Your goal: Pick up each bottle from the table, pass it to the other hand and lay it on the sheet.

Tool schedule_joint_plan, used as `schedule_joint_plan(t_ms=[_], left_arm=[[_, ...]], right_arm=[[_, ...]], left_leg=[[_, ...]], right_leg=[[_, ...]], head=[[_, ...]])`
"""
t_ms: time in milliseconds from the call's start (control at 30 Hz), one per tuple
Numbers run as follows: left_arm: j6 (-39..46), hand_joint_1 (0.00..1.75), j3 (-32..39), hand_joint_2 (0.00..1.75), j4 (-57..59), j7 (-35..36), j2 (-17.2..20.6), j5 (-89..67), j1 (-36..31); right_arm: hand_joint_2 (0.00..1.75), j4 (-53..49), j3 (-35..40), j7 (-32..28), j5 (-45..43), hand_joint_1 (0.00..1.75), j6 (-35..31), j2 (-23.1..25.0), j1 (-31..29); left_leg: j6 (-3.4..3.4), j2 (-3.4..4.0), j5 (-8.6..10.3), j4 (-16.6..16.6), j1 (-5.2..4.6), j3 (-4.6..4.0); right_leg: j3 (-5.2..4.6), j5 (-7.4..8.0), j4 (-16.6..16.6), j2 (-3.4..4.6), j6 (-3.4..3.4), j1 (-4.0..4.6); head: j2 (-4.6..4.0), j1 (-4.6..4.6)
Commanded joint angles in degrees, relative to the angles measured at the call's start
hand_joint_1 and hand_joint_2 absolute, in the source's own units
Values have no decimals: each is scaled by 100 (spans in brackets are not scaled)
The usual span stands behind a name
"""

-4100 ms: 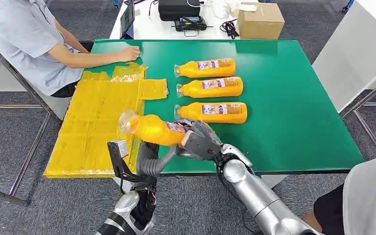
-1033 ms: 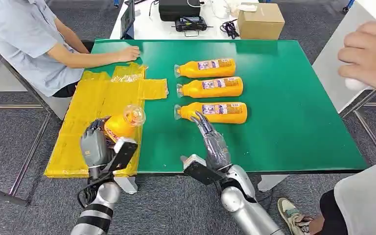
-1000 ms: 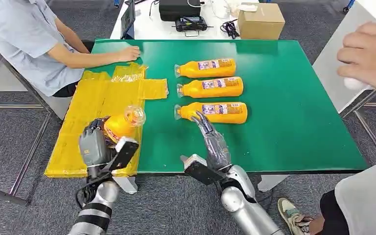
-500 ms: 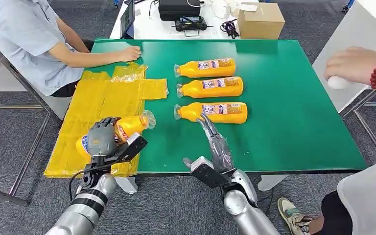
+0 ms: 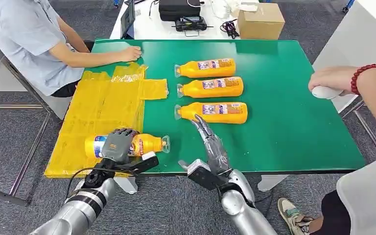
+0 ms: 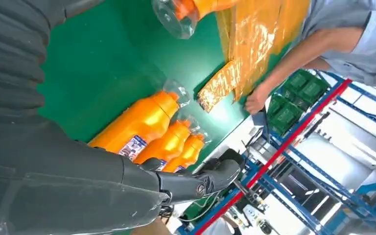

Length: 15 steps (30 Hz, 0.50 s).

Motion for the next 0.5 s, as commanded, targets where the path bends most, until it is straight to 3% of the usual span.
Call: schedule_joint_plan(t_ms=[33,367,433,467,500], left_arm=[[-248,175,-702,175,849,48,314,-129,-270],[-591,175,-981,175,1084,213,459,-376,-328],[-570,105,-955,175,1143,289,445,-330,-292],[-578,54,-946,175,1163,324,434,-319,-289],[-597,17,-934,175,1189,384,413,-307,-294]], right_arm=[[175,515,-9,-55,-15,0,74,69,-281],[175,665,36,-118,-45,0,118,116,-375],[175,716,27,-141,-69,0,98,127,-389],[175,723,24,-145,-75,0,94,126,-389],[175,736,23,-148,-83,0,95,125,-389]], left_leg=[[-8,20,-5,-10,2,34],[-8,21,-6,-8,2,57],[-8,24,-5,-12,1,65],[-8,19,-5,-14,0,73],[-6,15,-4,-14,0,78]], right_leg=[[26,0,-7,19,-14,3],[49,0,-5,21,-13,3],[57,2,-9,24,-14,2],[66,3,-10,20,-14,1],[72,3,-9,15,-12,1]], head=[[0,2],[0,0],[0,2],[0,0],[0,2]])
